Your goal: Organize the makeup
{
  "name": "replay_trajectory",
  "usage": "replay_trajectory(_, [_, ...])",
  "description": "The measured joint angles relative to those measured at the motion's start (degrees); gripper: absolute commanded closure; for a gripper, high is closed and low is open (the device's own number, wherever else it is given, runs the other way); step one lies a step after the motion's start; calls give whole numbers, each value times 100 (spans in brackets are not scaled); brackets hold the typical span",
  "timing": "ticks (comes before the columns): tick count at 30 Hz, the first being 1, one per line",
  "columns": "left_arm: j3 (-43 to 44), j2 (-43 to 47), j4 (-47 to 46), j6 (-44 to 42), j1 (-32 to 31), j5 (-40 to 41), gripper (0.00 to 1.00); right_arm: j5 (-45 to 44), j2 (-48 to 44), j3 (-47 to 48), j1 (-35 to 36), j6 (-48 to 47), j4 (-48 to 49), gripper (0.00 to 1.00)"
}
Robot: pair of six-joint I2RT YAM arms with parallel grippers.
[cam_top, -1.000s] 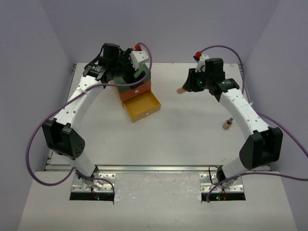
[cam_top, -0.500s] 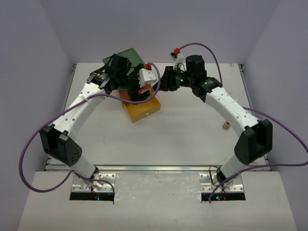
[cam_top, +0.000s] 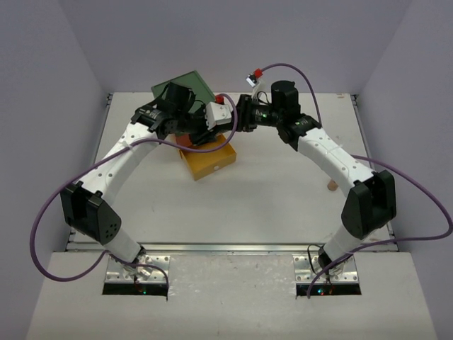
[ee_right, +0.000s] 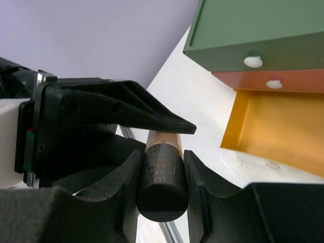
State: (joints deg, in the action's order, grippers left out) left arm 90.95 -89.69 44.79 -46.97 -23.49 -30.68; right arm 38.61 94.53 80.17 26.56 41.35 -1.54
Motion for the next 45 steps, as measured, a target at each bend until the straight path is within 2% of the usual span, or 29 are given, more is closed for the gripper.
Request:
replay_trajectory(1, [-1,-12,4,35,-11,37,100,46,33,-9,-17,47,32,100])
replay_trajectory(4, [-1,-53,21,109,-17,156,100,87,143,-10,-31,115,132,54])
replay_trajectory(7, [-1,-113,-6,269,-17,412,100,72,194,-12,-96,138,78,22])
replay_trajectory(10, [-22,-245,-43,463,-17,864,100,-204,105,-48,-307,69,-340,13])
replay_trajectory(15, [-182,-768,-133,806,-17,1633,100,-1429,-594,-700,-1369,-125,-1171,8])
replay_trajectory(17, [-289,-1036,-190,959,-17,1811,100,-2039,-985,-1050,-1767,-310,-1464,4])
replay_trajectory(24, [-545,-1730,-497,1188,-81,2318,99,-3617,-1875,-1465,-2120,-1218,-2286,1])
replay_trajectory(25, [-545,-1815,-550,1197,-105,2388,97,-3760,-1929,-1465,-2176,-1350,-2385,1])
replay_trajectory(28, [-545,-2048,-659,1255,-193,2569,78,-4275,-2033,-1464,-2393,-1758,-2753,1])
replay_trajectory(31, [-546,-2212,-721,1280,-246,2676,64,-4772,-2074,-1463,-2500,-2071,-3084,1])
replay_trajectory(39, [-550,-2322,-810,1278,-272,2893,54,-5223,-2152,-1806,-2925,-2405,-3482,1])
replay_trajectory(45, [-543,-2322,-832,1284,-272,2894,52,-5216,-2033,-2323,-3304,-2342,-3652,4])
